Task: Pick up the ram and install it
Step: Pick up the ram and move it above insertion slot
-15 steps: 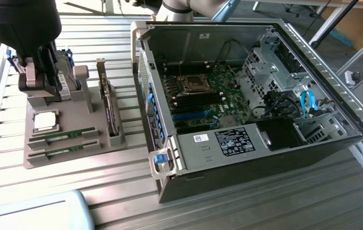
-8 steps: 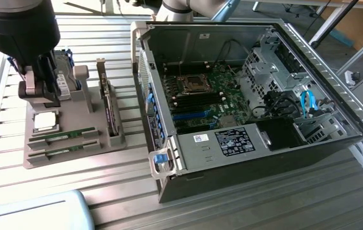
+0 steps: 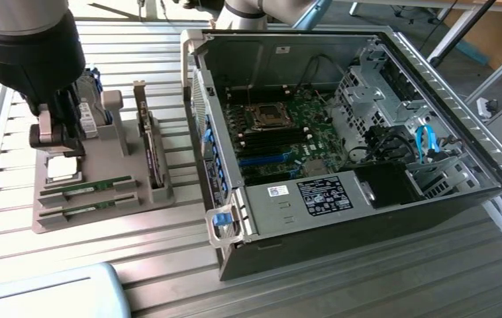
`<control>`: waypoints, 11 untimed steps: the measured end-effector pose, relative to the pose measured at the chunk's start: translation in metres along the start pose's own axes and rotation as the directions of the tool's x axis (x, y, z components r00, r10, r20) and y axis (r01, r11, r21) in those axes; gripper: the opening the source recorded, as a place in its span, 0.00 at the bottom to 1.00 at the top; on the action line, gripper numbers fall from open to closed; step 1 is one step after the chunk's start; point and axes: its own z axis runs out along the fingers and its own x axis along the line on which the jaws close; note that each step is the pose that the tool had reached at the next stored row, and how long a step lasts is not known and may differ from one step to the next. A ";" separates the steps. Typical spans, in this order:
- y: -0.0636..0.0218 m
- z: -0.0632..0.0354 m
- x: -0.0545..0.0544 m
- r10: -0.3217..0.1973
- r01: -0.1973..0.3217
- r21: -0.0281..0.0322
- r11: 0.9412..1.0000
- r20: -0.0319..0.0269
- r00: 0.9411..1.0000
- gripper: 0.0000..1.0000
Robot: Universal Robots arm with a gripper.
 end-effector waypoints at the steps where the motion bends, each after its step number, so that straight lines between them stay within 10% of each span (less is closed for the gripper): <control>1: -0.0001 0.0018 0.001 0.000 0.000 0.000 1.000 0.000 1.000 0.30; 11: -0.0007 0.0205 0.005 -0.002 0.002 0.000 1.000 0.000 1.000 0.30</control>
